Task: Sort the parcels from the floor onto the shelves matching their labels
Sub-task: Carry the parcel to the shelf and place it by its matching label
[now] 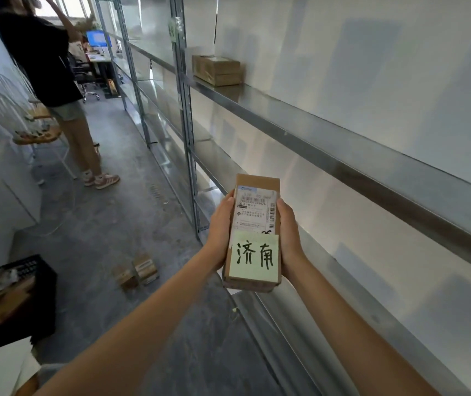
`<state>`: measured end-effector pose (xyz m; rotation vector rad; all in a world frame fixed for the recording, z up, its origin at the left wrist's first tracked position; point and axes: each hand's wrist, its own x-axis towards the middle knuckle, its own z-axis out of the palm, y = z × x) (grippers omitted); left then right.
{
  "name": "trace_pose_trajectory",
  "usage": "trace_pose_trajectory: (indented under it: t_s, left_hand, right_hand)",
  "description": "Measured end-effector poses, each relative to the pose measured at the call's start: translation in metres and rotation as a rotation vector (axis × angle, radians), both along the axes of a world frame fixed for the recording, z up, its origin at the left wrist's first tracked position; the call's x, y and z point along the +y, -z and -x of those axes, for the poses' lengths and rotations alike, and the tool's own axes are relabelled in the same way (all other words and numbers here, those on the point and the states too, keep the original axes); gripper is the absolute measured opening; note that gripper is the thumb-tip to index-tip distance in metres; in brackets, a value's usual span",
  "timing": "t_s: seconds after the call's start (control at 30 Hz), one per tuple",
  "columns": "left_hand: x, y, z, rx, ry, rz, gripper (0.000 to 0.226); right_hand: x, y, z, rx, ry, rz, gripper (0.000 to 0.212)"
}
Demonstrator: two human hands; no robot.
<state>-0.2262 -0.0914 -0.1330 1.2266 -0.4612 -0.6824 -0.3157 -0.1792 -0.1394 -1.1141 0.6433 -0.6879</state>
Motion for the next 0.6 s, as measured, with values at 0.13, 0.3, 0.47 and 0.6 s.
trace_pose_trajectory:
  t_s: [0.13, 0.3, 0.47, 0.6]
  left_hand:
    - [0.000, -0.001, -0.044, 0.028, -0.034, 0.012, 0.047]
    - [-0.002, 0.002, -0.092, 0.073, -0.069, 0.031, 0.053]
    - [-0.009, 0.011, -0.149, 0.041, -0.128, 0.055, 0.065]
    - [-0.028, 0.011, -0.197, 0.052, -0.151, 0.069, 0.066]
  right_hand:
    - [-0.006, -0.002, -0.046, 0.035, -0.043, 0.044, 0.057]
    - [-0.012, 0.003, -0.104, 0.023, -0.072, 0.052, 0.075]
    - [-0.023, 0.004, -0.161, 0.030, -0.144, 0.034, 0.064]
    - [-0.040, 0.004, -0.208, 0.004, -0.181, 0.024, 0.058]
